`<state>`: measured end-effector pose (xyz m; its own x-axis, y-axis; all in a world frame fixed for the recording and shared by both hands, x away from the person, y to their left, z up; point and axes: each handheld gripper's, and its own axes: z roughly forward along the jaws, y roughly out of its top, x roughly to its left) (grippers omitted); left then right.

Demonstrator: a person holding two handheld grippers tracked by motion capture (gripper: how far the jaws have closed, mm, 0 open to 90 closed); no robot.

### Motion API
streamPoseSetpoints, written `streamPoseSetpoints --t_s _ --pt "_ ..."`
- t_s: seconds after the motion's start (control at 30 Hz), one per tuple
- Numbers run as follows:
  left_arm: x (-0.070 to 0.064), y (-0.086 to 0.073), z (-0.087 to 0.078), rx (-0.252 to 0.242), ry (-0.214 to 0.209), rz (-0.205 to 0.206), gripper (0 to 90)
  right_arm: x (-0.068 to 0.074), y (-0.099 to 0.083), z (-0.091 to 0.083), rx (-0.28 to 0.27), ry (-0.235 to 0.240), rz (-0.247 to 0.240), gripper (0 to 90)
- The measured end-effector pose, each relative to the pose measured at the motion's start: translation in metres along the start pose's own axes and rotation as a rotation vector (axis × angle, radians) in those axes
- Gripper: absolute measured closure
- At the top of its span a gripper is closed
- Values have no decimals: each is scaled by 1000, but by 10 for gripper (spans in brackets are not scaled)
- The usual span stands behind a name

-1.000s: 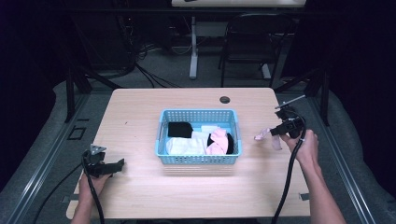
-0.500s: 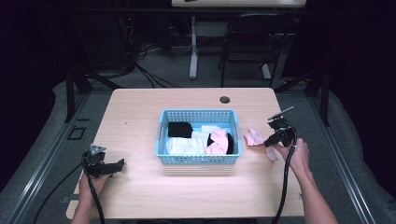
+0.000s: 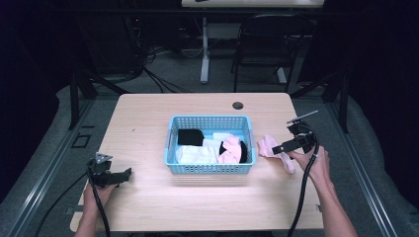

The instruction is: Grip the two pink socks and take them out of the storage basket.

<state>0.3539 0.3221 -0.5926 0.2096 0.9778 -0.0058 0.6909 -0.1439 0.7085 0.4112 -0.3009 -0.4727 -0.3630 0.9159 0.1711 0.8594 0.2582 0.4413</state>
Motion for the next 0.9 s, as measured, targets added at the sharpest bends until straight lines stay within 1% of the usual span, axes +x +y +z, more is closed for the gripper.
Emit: streamPoseSetpoints --t_s 0.07,0.1,0.23,0.27,0.47,0.53,0.6,0.73,0.77,0.8,0.87,0.9 --pt "0 0 0 2 0 1 3 7 3 -6 -10 4 -24 0" --pt "0 0 0 1 1 0 3 11 4 -8 -14 15 -32 0" --pt "0 0 0 0 0 0 3 31 13 -17 -32 49 -74 0" --pt "0 0 0 2 0 0 3 37 15 -19 -36 47 -87 0" --pt "0 0 0 0 0 0 3 69 30 -22 -67 81 -174 0" --pt "0 0 0 0 0 0 3 81 36 -19 -66 117 -194 0" --pt "0 0 0 0 0 0 3 94 43 -15 -61 126 -228 0" --pt "0 0 0 2 -1 1 3 115 54 -4 -36 135 -275 0" --pt "0 0 0 2 -1 1 3 119 56 -1 -34 140 -275 0" --pt "0 0 0 2 -1 1 3 124 59 5 -16 153 -286 0" --pt "0 0 0 2 -1 1 3 126 60 8 -12 155 -293 0" --pt "0 0 0 2 -1 1 3 131 62 18 21 159 -304 0"
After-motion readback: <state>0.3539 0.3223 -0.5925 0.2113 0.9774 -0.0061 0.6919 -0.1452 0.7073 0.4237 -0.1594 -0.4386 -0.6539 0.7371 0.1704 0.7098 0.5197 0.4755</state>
